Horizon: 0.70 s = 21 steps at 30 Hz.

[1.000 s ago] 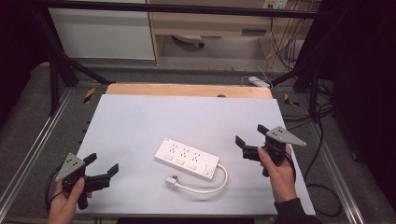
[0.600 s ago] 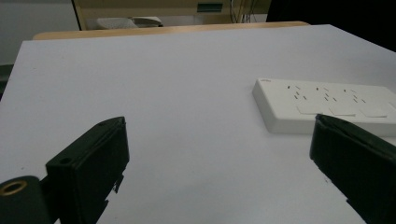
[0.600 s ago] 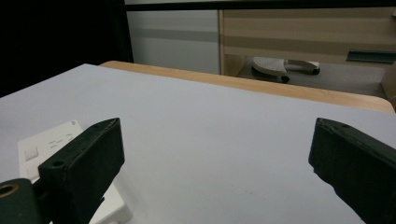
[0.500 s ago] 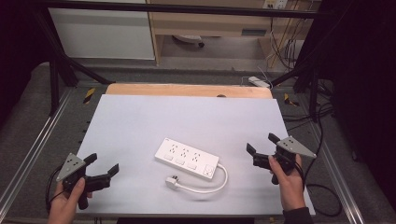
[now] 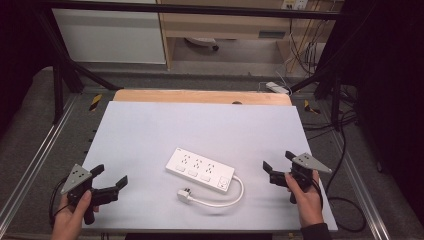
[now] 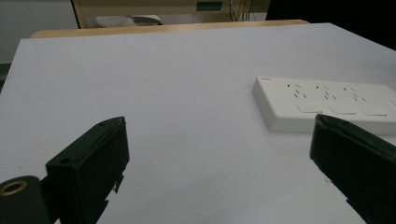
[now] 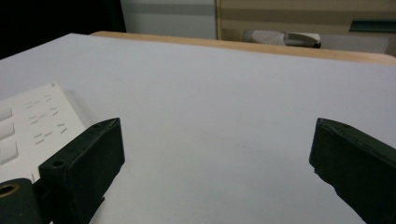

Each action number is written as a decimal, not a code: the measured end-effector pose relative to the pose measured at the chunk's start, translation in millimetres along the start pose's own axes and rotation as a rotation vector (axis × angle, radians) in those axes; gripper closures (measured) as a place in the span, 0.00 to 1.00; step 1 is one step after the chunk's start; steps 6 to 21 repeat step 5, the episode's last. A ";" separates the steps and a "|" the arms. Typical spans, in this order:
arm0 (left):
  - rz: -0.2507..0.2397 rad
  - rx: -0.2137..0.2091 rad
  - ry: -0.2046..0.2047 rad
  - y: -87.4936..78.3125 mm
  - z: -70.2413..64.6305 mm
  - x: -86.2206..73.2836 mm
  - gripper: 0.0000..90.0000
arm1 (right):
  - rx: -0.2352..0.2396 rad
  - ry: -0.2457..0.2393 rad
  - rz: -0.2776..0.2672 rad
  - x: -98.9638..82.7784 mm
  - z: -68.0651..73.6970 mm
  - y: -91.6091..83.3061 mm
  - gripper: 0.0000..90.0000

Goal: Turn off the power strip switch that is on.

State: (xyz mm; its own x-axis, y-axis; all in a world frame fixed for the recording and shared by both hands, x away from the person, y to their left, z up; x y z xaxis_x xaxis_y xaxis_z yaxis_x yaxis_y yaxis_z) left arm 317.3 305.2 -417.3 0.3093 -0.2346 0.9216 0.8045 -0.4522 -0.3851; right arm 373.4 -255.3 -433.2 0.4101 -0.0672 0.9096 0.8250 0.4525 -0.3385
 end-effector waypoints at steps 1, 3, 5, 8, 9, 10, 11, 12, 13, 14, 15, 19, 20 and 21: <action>0.000 0.000 0.000 0.0 0.0 0.0 0.05 | 0.000 -0.003 0.008 -2.0 0.5 1.4 0.04; 0.000 0.001 -0.001 0.0 -0.1 0.0 0.05 | 0.003 -0.003 0.025 -4.9 1.8 4.1 0.04; 0.001 -0.002 0.001 0.2 -0.2 0.1 0.05 | -0.007 -0.006 0.042 -7.1 2.4 7.1 0.04; 0.001 -0.002 0.001 0.2 -0.2 0.1 0.05 | -0.007 -0.006 0.042 -7.1 2.4 7.1 0.04; 0.001 -0.002 0.001 0.2 -0.2 0.1 0.05 | -0.007 -0.006 0.042 -7.1 2.4 7.1 0.04; 0.001 -0.002 0.001 0.2 -0.2 0.1 0.05 | -0.007 -0.006 0.042 -7.1 2.4 7.1 0.04; 0.001 -0.002 0.001 0.2 -0.2 0.1 0.05 | -0.007 -0.006 0.042 -7.1 2.4 7.1 0.04; 0.001 -0.002 0.001 0.2 -0.2 0.1 0.05 | -0.007 -0.006 0.042 -7.1 2.4 7.1 0.04; 0.001 -0.002 0.001 0.2 -0.2 0.1 0.05 | -0.007 -0.006 0.042 -7.1 2.4 7.1 0.04; 0.001 -0.002 0.001 0.2 -0.2 0.1 0.05 | -0.007 -0.006 0.042 -7.1 2.4 7.1 0.04; 0.001 -0.002 0.001 0.2 -0.2 0.1 0.05 | -0.007 -0.006 0.042 -7.1 2.4 7.1 0.04; 0.001 -0.002 0.001 0.2 -0.2 0.1 0.05 | -0.007 -0.006 0.042 -7.1 2.4 7.1 0.04; 0.001 -0.002 0.001 0.2 -0.2 0.1 0.05 | -0.007 -0.006 0.042 -7.1 2.4 7.1 0.04; 0.001 -0.002 0.001 0.2 -0.2 0.1 0.05 | -0.007 -0.006 0.042 -7.1 2.4 7.1 0.04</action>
Point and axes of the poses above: each handheld gripper's, and its own axes: y roughly forward along the jaws, x roughly out of its top, z roughly to its left, the point moved 2 cm from there along y, roughly forward along the jaws, and after that the axes turned 9 degrees about y, right-handed, at the moved point
